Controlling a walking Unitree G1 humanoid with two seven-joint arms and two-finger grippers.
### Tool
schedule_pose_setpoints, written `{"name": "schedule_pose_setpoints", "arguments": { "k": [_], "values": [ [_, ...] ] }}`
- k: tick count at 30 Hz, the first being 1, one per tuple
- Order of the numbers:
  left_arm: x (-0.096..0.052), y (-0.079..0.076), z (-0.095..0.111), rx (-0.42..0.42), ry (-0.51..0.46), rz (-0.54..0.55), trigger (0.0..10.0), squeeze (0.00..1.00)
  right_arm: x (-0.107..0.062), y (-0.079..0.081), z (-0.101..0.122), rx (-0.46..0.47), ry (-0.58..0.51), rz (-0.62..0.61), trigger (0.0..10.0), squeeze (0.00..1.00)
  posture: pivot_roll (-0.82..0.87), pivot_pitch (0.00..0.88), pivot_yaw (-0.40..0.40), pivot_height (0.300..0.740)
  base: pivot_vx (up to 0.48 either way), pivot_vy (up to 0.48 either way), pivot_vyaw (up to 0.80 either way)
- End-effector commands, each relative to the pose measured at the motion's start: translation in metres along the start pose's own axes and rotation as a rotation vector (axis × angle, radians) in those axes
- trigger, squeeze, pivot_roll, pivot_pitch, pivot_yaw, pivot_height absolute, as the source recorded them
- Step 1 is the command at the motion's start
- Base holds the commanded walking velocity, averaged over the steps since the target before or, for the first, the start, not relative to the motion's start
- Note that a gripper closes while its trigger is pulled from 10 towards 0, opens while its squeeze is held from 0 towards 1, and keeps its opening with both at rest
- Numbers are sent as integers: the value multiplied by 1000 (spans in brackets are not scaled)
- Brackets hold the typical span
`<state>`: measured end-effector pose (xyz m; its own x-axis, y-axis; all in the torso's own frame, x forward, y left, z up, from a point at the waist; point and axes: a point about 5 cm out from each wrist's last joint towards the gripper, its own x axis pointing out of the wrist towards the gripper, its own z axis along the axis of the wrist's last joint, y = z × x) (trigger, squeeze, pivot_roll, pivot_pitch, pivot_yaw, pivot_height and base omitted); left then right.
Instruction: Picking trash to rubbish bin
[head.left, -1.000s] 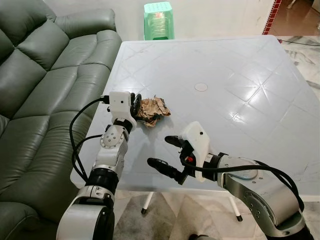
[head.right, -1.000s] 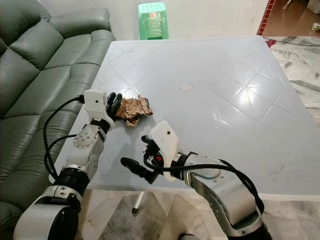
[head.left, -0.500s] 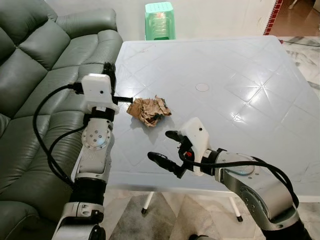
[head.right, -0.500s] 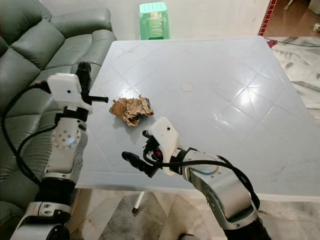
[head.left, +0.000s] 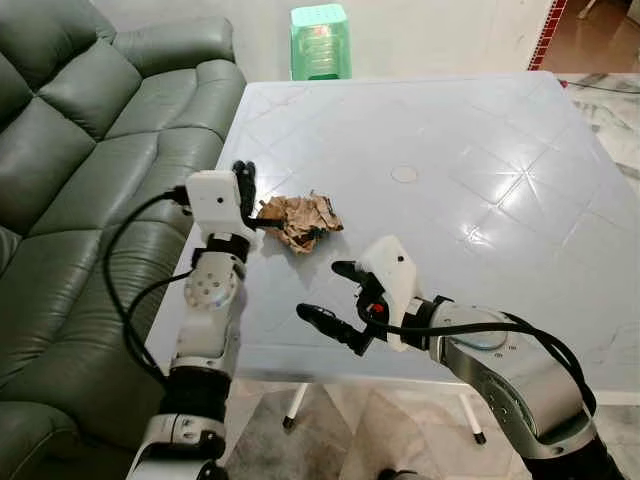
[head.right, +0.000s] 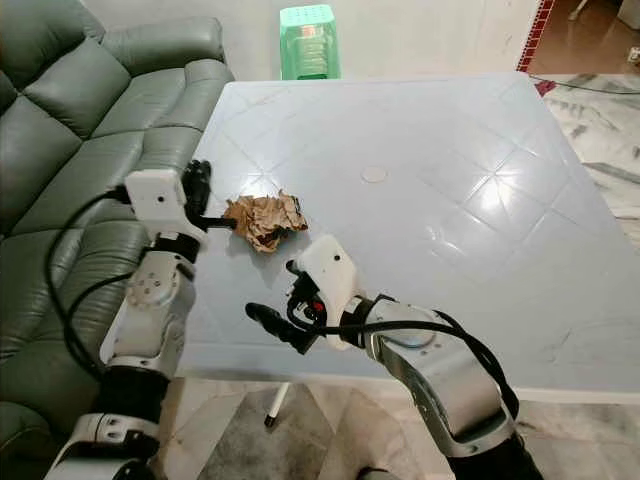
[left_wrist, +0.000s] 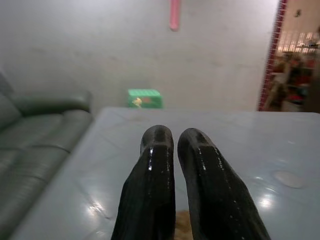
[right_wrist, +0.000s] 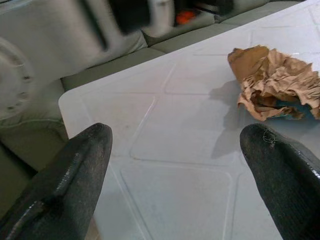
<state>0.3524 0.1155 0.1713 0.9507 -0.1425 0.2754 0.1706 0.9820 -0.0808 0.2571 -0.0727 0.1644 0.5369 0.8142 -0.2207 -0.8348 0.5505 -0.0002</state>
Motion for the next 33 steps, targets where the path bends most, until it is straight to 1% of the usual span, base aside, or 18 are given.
{"name": "schedule_pose_setpoints", "arguments": {
  "k": [1, 2, 4, 9, 13, 20, 21, 22, 23, 25, 27, 33],
  "values": [
    [6, -3, 1, -18, 2, -19, 10000, 1000, -1, 4, 4, -16, -7, 26, 10000, 0, -129, 75, 36, 740, 0, 0, 0],
    [10, -5, 1, -53, 5, -28, 10000, 1000, -2, 4, 4, -17, -6, 26, 10000, 0, -135, 76, 34, 740, 0, 0, 0],
    [14, -7, 2, -80, 5, -35, 10000, 1000, -3, 4, 4, -18, -3, 27, 10000, 0, -141, 78, 34, 740, 0, 0, 0],
    [24, -10, 5, -101, -9, -34, 10000, 1000, -6, 6, 3, -21, 8, 31, 10000, 0, -160, 76, 36, 740, 0, 0, 0],
    [25, -11, 4, -105, -15, -40, 10000, 1000, -6, 6, 3, -23, 11, 32, 10000, 0, -167, 69, 36, 740, 0, 0, 0],
    [22, -14, -4, -113, 1, -61, 10000, 1000, -6, 5, 4, -37, 13, 37, 10000, 0, -167, 60, 31, 740, 0, 0, 0],
    [21, -15, -11, -104, 43, -71, 10000, 1000, -5, 5, 5, -38, 13, 39, 10000, 0, -164, 58, 29, 740, 0, 0, 0],
    [21, -15, -11, -104, 43, -71, 10000, 1000, -5, 5, 5, -38, 13, 39, 10000, 0, -164, 58, 29, 740, 0, 0, 0],
    [19, -16, -18, -115, 74, -77, 10000, 1000, -5, 5, 5, -36, 13, 46, 10000, 0, -165, 57, 30, 740, 0, 0, 0],
    [19, -16, -19, -119, 78, -78, 10000, 1000, -4, 5, 5, -35, 13, 48, 10000, 0, -166, 57, 30, 740, 0, 0, 0],
    [15, -17, -30, -103, 128, -78, 10000, 1000, -6, 11, 5, -28, 19, 89, 10000, 0, -167, 57, 31, 740, 0, 0, 0],
    [12, -15, -40, -90, 171, -74, 10000, 1000, -9, 17, 4, -15, 24, 128, 10000, 0, -176, 63, 36, 740, 0, 0, 0]
  ]
}}
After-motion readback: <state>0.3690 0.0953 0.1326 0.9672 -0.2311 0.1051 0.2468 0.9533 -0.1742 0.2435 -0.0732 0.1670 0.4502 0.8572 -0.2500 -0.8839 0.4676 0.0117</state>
